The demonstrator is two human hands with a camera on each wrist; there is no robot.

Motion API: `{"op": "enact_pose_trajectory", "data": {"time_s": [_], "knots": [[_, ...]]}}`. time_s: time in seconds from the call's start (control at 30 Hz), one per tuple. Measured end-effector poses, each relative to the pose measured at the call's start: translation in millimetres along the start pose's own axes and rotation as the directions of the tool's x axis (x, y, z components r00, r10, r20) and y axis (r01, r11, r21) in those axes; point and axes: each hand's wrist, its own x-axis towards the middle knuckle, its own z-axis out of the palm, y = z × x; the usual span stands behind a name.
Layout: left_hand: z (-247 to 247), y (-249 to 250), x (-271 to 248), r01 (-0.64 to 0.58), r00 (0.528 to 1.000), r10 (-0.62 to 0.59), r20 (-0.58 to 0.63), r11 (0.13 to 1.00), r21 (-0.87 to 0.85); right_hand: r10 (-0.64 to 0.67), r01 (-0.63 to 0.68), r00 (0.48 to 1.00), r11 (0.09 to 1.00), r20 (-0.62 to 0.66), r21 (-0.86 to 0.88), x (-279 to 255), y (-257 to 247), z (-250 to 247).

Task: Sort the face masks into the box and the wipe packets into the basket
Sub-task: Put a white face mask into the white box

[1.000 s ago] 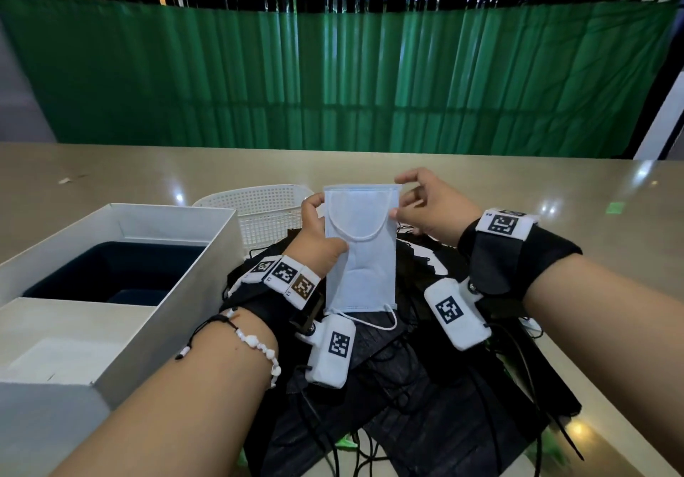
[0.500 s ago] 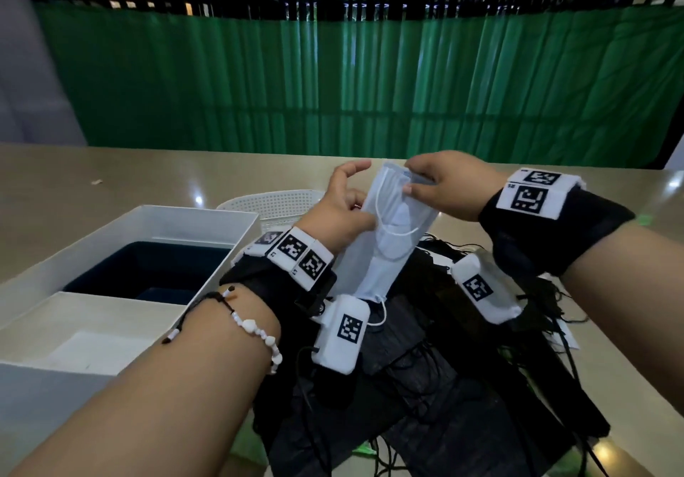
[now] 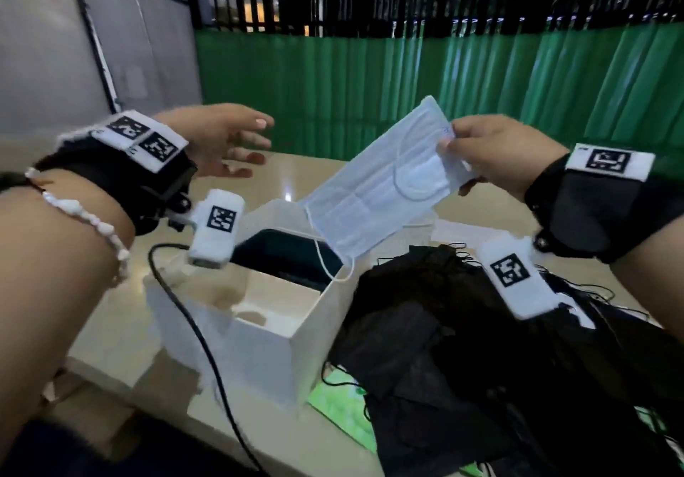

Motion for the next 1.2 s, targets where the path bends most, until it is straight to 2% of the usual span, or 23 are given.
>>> {"op": "enact_pose_trajectory", "data": {"time_s": [0.07,0.17,0.27,0.33,0.4,0.5,0.6,0.67,0.9,0.97,1.03,1.07,1.1,1.2], "knots": [[-28,-21,-4,0.116,0.989,-0.117,-0.085,0.993,-0.025,-0.008,0.008,0.999,1.000,0.048,0.014,12,-12,26],[-54,-56,-7,0.259,0.952,-0.251,-0.175,0.965,0.025,0.030,-0.042,0.992,0.995,0.126,0.089,26,-24,67],[-61,-90,-16,0.409,0.906,-0.374,-0.200,0.895,0.179,0.124,-0.141,0.965,0.988,0.232,0.058,32,-21,103],[-61,-108,-22,0.470,0.880,-0.423,-0.218,0.841,0.266,0.214,-0.228,0.935,0.974,0.283,0.014,30,-15,120],[-59,-117,-26,0.516,0.856,-0.468,-0.222,0.805,0.294,0.296,-0.331,0.900,0.942,0.321,0.058,24,-9,129],[-53,-126,-28,0.541,0.841,-0.506,-0.192,0.789,0.292,0.325,-0.393,0.851,0.915,0.413,0.088,19,-3,131],[-52,-135,-27,0.525,0.851,-0.496,-0.174,0.820,0.228,0.334,-0.431,0.782,0.900,0.526,0.069,13,-4,130],[-51,-138,-28,0.517,0.853,-0.487,-0.189,0.837,0.178,0.359,-0.449,0.758,0.893,0.545,0.036,11,-6,130],[-45,-140,-27,0.538,0.833,-0.506,-0.223,0.835,0.113,0.301,-0.488,0.793,0.834,0.530,0.256,18,-25,150],[-44,-139,-26,0.548,0.826,-0.512,-0.236,0.827,0.125,0.304,-0.536,0.752,0.798,0.585,0.275,18,-28,158],[-45,-138,-25,0.561,0.817,-0.522,-0.246,0.819,0.123,0.348,-0.570,0.673,0.807,0.653,0.157,13,-24,165],[-45,-138,-24,0.564,0.814,-0.526,-0.247,0.817,0.120,0.383,-0.560,0.657,0.825,0.650,0.079,10,-20,168],[-46,-139,-23,0.566,0.813,-0.529,-0.245,0.817,0.114,0.408,-0.530,0.666,0.848,0.624,0.011,9,-16,168],[-48,-141,-25,0.555,0.818,-0.525,-0.236,0.827,0.085,0.394,-0.423,0.743,0.903,0.542,-0.076,9,-13,165]]}}
